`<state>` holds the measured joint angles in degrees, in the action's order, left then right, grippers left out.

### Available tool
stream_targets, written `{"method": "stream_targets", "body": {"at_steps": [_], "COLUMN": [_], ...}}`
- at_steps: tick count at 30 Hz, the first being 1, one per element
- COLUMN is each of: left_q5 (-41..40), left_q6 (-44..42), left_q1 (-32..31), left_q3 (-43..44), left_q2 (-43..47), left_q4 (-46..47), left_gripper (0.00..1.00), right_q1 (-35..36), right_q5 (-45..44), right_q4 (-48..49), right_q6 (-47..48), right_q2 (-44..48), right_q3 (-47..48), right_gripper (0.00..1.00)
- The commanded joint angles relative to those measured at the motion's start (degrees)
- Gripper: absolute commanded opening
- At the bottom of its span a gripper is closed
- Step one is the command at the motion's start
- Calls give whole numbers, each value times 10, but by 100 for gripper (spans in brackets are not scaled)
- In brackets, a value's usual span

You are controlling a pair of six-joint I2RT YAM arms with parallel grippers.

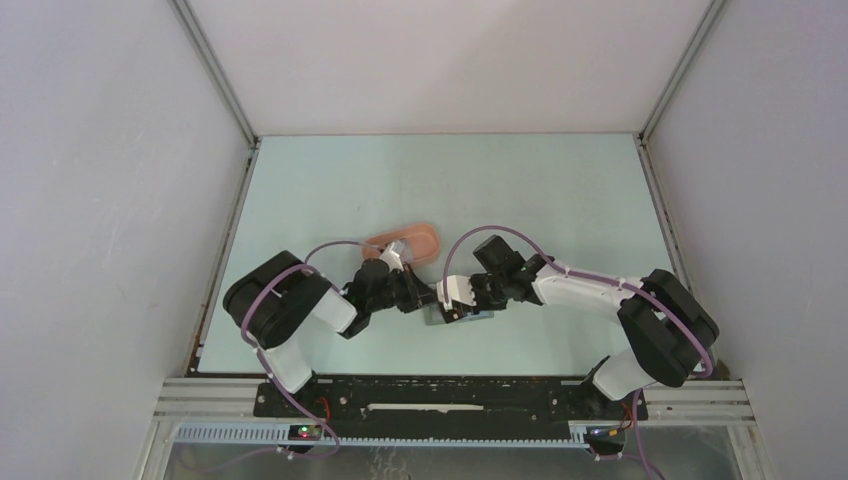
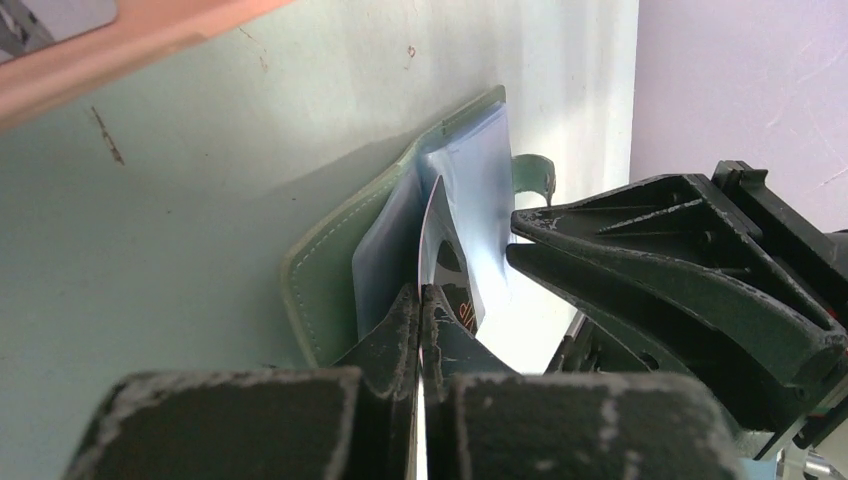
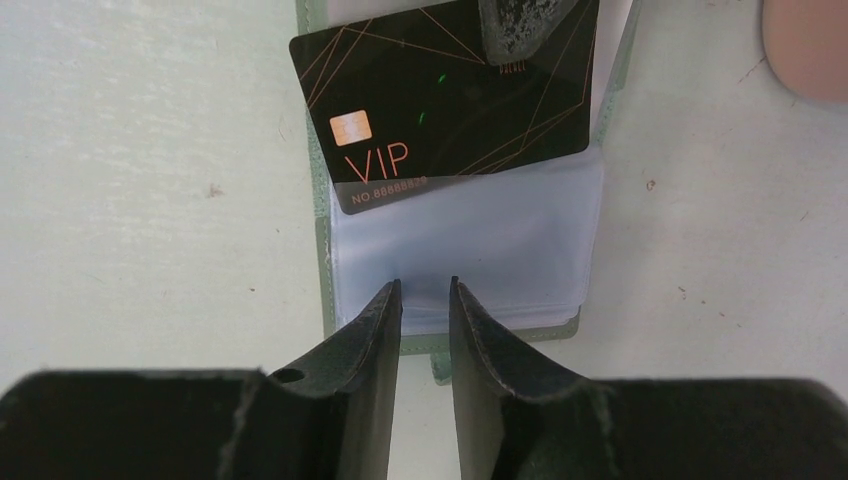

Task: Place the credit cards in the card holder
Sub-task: Insert the credit card into the card holder.

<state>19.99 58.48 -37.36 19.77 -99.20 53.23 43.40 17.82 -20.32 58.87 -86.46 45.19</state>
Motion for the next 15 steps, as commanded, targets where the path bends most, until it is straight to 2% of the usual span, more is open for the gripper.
{"method": "stream_targets", "body": {"at_steps": [1, 15], "left_q5": [6, 20], "left_q6": [-11, -9], "left_q1": [-6, -1], "left_q3": [24, 36], "left_q2": [4, 5], "left_q4": [-65, -92], "left_gripper": [0, 0], "right_q1": [12, 9], "right_q5": [4, -3], "right_q4": [-10, -10], "right_q6": [0, 0], "right_q2": [1, 24], "right_q3": [8, 8], "right_gripper": [34, 39]}}
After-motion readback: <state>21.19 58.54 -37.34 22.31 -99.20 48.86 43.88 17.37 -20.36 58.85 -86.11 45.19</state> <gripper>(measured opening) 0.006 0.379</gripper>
